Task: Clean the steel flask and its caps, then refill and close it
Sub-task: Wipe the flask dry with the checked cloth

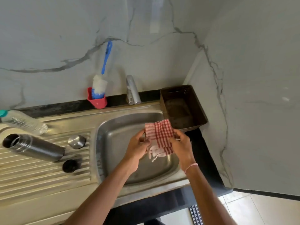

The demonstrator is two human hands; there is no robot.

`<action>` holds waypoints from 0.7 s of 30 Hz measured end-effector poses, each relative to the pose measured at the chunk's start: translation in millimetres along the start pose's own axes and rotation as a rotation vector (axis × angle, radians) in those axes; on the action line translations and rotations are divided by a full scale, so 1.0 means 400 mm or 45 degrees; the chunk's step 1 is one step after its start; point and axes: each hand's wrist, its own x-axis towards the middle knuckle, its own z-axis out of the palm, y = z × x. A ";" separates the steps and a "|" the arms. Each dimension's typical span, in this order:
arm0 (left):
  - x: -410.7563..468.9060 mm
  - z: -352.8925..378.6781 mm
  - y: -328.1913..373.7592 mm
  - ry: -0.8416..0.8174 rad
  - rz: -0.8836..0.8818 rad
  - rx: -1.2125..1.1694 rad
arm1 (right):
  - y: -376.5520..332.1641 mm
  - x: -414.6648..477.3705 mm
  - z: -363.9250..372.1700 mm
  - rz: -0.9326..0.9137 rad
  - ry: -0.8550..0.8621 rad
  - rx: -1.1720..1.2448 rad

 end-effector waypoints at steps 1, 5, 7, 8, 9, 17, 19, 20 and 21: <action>0.020 0.038 0.031 -0.029 0.025 0.011 | -0.018 0.029 -0.039 -0.035 0.037 0.008; 0.109 0.180 0.148 -0.087 0.154 0.048 | -0.093 0.160 -0.151 -0.257 0.201 -0.103; 0.158 0.250 0.198 -0.055 0.203 0.079 | -0.115 0.236 -0.184 -0.356 0.298 -0.250; 0.179 0.279 0.219 -0.036 0.218 0.096 | -0.123 0.272 -0.191 -0.386 0.326 -0.337; 0.202 0.309 0.234 -0.020 0.220 0.108 | -0.130 0.309 -0.197 -0.409 0.337 -0.424; 0.377 0.420 0.205 0.026 0.071 0.294 | -0.103 0.473 -0.169 -0.425 0.181 -0.723; 0.416 0.426 0.177 -0.034 0.003 0.286 | -0.079 0.497 -0.157 -0.385 0.130 -0.778; 0.435 0.428 0.165 -0.069 -0.015 0.268 | -0.069 0.507 -0.154 -0.364 0.096 -0.791; 0.446 0.429 0.158 -0.091 -0.021 0.258 | -0.059 0.515 -0.154 -0.343 0.054 -0.792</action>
